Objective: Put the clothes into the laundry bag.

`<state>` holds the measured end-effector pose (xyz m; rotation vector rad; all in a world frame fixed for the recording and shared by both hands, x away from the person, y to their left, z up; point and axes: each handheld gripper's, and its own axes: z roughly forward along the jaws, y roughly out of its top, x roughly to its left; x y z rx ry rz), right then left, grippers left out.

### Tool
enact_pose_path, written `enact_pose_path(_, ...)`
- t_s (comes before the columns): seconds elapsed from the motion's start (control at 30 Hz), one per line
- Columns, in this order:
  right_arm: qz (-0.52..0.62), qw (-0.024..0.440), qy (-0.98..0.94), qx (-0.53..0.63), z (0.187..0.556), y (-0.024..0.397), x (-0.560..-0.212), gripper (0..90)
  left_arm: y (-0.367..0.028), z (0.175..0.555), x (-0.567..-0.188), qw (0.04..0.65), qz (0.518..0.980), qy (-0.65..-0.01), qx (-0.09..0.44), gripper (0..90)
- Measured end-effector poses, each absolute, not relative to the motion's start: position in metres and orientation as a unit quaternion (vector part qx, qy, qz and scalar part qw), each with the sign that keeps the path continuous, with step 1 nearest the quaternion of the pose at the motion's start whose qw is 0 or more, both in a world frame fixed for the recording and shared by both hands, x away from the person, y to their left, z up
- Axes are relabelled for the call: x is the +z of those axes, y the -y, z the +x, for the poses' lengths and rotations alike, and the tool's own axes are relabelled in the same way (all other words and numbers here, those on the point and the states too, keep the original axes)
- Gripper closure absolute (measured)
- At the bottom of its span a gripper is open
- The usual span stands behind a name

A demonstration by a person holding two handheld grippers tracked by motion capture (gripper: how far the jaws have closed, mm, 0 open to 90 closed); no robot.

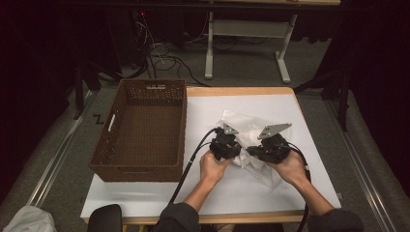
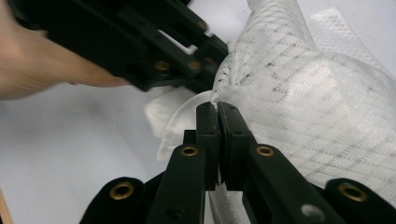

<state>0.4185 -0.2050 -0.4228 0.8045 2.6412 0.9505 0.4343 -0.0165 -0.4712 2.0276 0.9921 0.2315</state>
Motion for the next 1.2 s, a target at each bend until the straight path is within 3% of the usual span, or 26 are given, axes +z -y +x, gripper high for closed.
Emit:
enact_pose_path(0.13,0.272,0.120,-0.900,0.318,0.419,0.204,-0.425,85.1,0.005,0.422,-0.468,0.405,0.820,-0.394,0.091,59.2)
enact_pose_path(0.33,0.276,0.127,-0.898,0.317,0.418,0.205,-0.425,80.2,-0.008,0.404,-0.465,0.378,0.832,-0.390,0.111,54.6)
enact_pose_path(0.53,0.278,0.145,-0.893,0.322,0.412,0.205,-0.420,76.9,-0.018,0.417,-0.470,0.337,0.818,-0.441,0.152,59.8)
enact_pose_path(0.9,0.267,0.152,-0.887,0.344,0.402,0.203,-0.409,76.4,-0.015,0.441,-0.487,0.294,0.813,-0.483,0.142,63.9)
enact_pose_path(1.2,0.251,0.139,-0.892,0.349,0.396,0.201,-0.404,78.8,-0.017,0.454,-0.489,0.274,0.801,-0.505,0.169,60.5)
